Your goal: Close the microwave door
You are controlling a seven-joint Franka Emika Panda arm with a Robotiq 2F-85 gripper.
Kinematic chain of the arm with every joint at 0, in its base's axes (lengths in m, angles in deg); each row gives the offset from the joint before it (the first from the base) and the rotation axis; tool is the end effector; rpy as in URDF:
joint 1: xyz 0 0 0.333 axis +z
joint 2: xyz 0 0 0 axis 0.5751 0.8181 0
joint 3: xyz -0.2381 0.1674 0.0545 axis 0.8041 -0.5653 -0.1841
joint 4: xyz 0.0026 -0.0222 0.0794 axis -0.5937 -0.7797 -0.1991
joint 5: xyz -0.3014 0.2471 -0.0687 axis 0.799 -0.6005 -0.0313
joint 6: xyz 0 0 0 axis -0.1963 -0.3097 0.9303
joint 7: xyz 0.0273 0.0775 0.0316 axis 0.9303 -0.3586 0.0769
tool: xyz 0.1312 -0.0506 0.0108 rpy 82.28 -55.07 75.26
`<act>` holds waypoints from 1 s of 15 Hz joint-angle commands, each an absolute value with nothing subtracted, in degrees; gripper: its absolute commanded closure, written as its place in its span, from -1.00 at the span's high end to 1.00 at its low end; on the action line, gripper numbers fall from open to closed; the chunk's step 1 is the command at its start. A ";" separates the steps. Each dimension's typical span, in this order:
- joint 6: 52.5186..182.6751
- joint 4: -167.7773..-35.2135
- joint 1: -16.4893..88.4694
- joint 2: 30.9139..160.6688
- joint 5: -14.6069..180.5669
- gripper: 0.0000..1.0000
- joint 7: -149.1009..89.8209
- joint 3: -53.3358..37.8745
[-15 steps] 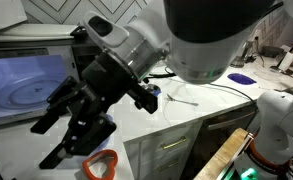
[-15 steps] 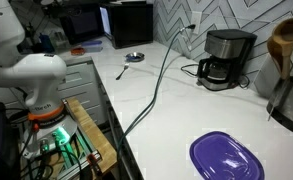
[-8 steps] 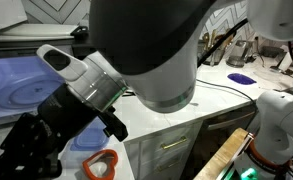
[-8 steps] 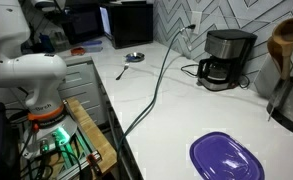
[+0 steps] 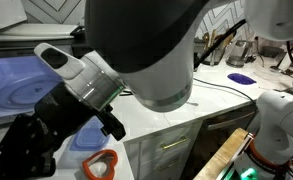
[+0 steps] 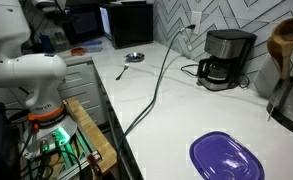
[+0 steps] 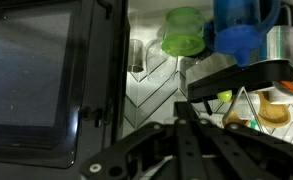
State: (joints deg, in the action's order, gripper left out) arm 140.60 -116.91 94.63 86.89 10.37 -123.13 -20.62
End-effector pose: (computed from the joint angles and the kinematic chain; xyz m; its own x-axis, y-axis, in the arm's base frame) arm 0.2687 0.6007 0.4630 -0.1400 0.4968 0.8565 0.9886 0.1179 0.0931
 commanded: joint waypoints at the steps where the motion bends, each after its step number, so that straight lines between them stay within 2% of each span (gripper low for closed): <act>1: 140.89 -111.79 95.05 91.30 7.88 -1.00 -124.82 -21.56; 8: 145.68 -104.20 95.75 97.91 2.02 -1.00 -125.54 -23.97; 15: 159.77 -101.91 99.97 101.98 5.08 -1.00 -119.89 -23.62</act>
